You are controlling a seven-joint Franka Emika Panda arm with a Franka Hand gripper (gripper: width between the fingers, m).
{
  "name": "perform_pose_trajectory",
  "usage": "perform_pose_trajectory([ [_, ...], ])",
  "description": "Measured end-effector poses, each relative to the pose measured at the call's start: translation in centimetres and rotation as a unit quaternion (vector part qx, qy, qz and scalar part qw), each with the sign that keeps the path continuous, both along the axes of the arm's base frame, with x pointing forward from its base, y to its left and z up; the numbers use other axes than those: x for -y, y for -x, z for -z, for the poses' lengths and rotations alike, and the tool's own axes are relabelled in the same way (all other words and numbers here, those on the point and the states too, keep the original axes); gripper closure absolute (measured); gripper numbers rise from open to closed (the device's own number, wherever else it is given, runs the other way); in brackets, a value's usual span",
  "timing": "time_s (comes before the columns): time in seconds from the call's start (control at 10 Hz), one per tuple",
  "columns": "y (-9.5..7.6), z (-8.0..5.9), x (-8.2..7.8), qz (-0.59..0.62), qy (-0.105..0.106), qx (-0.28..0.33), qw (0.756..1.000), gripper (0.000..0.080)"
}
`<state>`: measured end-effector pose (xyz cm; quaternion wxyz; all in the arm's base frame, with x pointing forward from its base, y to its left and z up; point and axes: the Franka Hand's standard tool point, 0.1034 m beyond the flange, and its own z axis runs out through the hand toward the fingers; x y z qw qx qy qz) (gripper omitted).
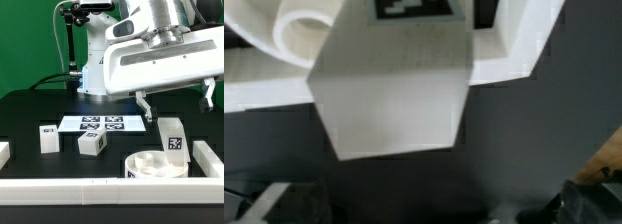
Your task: Assemble stool
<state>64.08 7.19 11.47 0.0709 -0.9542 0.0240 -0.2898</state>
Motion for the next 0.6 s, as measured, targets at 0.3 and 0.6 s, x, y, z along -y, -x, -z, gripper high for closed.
perform_pose_trajectory([
  [0.3, 0.07, 0.10, -0.01, 0.000, 0.000, -0.001, 1.000, 0.0150],
  [0.6, 0.49, 0.64, 0.29, -0.005, 0.004, -0.010, 1.000, 0.0150],
])
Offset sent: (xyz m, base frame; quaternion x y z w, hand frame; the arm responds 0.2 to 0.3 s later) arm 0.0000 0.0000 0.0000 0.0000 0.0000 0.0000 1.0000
